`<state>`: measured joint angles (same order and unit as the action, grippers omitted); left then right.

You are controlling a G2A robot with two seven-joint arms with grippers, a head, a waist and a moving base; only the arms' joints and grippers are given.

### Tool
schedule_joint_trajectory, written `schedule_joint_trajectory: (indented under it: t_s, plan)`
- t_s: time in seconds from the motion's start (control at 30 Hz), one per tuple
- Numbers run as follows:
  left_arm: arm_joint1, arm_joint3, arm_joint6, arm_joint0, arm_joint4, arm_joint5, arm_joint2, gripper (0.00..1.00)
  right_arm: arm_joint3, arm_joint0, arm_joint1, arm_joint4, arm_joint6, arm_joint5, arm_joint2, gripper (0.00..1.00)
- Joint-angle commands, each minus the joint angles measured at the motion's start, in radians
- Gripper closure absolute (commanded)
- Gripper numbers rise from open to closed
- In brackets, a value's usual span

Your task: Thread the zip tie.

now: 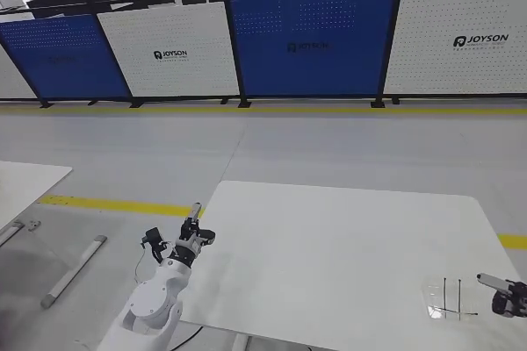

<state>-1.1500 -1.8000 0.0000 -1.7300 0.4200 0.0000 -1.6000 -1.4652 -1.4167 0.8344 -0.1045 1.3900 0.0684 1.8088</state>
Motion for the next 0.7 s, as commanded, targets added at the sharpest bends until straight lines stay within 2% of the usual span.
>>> schedule_joint_trajectory:
  t_s: [0.0, 0.07, 0.13, 0.57, 0.67]
  plan:
    - [0.0, 0.0, 0.0, 0.0, 0.0, 0.0, 0.0, 0.0, 0.002, -0.008, -0.034, 0.014, 0.0, 0.008, -0.006, 0.0]
    - [0.0, 0.0, 0.0, 0.0, 0.0, 0.0, 0.0, 0.0, -0.006, -0.011, -0.07, 0.061, 0.0, 0.01, -0.055, 0.0]
    - [0.0, 0.0, 0.0, 0.0, 0.0, 0.0, 0.0, 0.0, 0.004, 0.004, -0.093, 0.069, 0.0, 0.001, -0.101, 0.0]
    - [0.0, 0.0, 0.0, 0.0, 0.0, 0.0, 0.0, 0.0, 0.004, 0.004, -0.093, 0.069, 0.0, 0.001, -0.101, 0.0]
    - [0.0, 0.0, 0.0, 0.0, 0.0, 0.0, 0.0, 0.0, -0.009, -0.013, -0.101, 0.104, 0.0, 0.016, -0.132, 0.0]
